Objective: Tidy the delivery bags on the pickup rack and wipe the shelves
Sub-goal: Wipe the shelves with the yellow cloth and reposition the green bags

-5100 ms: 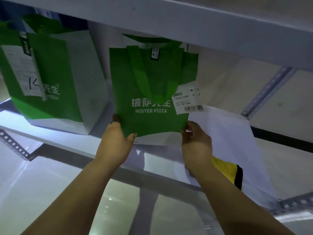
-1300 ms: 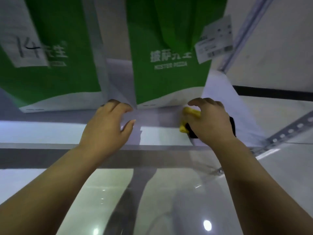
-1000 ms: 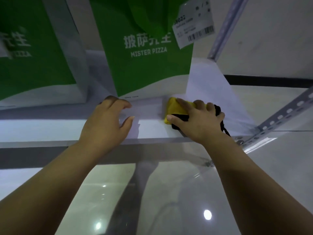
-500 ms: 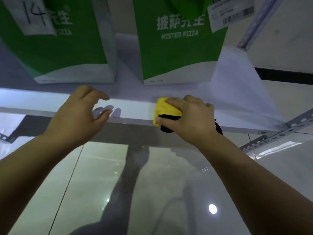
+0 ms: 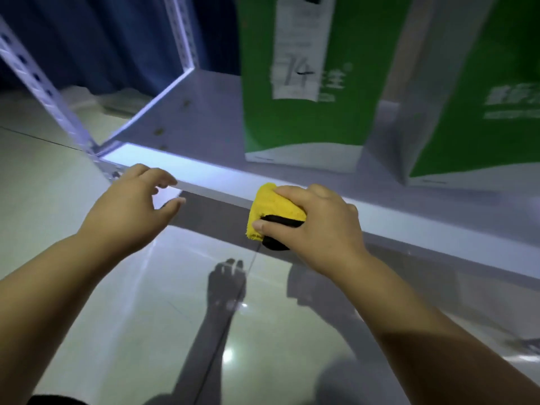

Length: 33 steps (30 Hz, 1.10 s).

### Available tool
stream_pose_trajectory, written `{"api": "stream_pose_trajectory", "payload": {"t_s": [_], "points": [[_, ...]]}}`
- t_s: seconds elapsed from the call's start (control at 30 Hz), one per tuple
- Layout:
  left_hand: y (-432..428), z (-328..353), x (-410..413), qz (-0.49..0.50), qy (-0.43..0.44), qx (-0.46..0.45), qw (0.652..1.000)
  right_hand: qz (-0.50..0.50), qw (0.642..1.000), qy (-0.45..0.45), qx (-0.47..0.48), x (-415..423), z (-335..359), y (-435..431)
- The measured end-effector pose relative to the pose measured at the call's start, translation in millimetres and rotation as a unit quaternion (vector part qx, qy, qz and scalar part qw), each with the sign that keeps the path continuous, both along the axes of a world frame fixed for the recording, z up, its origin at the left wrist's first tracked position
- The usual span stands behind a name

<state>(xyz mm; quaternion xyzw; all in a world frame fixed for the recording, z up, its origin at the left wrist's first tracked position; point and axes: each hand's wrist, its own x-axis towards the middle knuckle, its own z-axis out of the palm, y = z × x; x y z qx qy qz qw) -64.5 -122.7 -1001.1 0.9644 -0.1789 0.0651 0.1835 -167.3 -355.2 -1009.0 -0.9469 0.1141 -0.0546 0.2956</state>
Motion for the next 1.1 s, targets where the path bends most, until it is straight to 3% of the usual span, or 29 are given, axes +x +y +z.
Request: {"api": "stream_pose_trajectory", "payload": {"t_s": [0.3,0.57,0.7,0.97,1.1], "points": [[73,-21,77,0.047,-0.003,-0.068,0.997,0.007,0.999,-0.007,-0.041,105,10,109],[97,-52,121,0.009,-0.032,-0.110,0.993,-0.027,0.989,0.054,-0.134,197,-7,162],[90,-68,133,0.022,0.018,-0.174,0.984,-0.003,0.965,0.094,-0.244,211,-20,171],[88,-79,141,0.045,-0.010,-0.181,0.982,0.065,0.970,0.057,-0.229,254,-34,157],[95,-74,138,0.031,0.035,-0.167,0.985,0.063,0.962,0.041,-0.264,303,-40,153]]}}
